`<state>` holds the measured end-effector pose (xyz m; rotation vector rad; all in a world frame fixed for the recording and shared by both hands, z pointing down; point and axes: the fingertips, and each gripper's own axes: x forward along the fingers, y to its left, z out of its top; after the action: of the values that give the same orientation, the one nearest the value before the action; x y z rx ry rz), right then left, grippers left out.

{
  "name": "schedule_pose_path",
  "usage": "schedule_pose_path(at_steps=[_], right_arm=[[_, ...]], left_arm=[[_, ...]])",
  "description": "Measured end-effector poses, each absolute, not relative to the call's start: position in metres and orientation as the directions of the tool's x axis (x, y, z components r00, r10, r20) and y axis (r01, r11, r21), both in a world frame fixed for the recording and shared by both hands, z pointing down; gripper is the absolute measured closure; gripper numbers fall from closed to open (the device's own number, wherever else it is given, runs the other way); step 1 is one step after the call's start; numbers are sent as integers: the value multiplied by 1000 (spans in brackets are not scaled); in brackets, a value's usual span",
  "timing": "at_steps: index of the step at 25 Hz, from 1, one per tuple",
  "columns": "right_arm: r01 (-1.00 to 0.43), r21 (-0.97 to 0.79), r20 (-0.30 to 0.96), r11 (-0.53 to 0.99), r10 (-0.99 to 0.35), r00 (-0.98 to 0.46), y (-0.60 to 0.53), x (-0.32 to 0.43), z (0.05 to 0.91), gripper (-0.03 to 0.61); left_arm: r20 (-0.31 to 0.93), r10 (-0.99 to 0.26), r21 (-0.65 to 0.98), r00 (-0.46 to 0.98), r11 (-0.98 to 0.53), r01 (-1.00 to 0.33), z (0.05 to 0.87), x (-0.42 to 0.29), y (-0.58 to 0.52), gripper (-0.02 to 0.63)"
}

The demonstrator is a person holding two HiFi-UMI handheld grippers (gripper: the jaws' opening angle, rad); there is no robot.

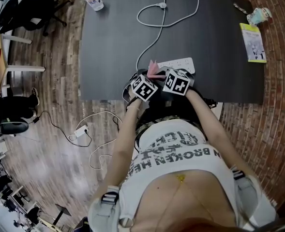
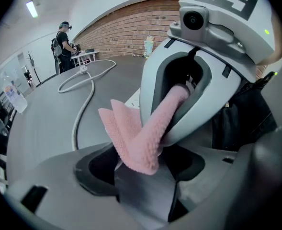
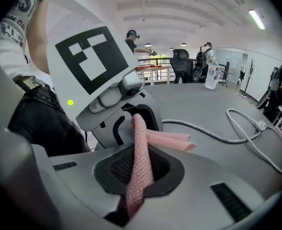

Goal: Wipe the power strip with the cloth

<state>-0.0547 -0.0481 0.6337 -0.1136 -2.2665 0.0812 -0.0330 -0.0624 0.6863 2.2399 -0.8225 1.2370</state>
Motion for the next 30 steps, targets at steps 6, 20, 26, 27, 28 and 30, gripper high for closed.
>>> schedule_pose_path(at_steps=[6,20,26,27,28,30], right_arm=[[93,-85,780,992,125,-614,-44,-60,639,561],[54,-71,782,996,89,-617,-44,-57,640,563],[60,-52,781,997,78,-620,-44,-56,640,562],[64,-48,782,997,78,-618,-43,-55,640,562],[69,-45,785,997,79,-615,-43,-53,640,561],[75,-42,787,996,79,-612,-43,-49,640,562]], left_arm=[[861,-283,99,422,-721,-685,685,-34,-62,330],[863,-281,99,419,-720,-687,687,-33,-62,328],[863,-282,99,419,-719,-688,686,-34,-62,328],[863,-282,100,420,-719,-688,686,-34,-62,328],[863,-281,101,421,-719,-688,686,-33,-62,328],[862,-280,103,422,-719,-687,685,-33,-62,328]])
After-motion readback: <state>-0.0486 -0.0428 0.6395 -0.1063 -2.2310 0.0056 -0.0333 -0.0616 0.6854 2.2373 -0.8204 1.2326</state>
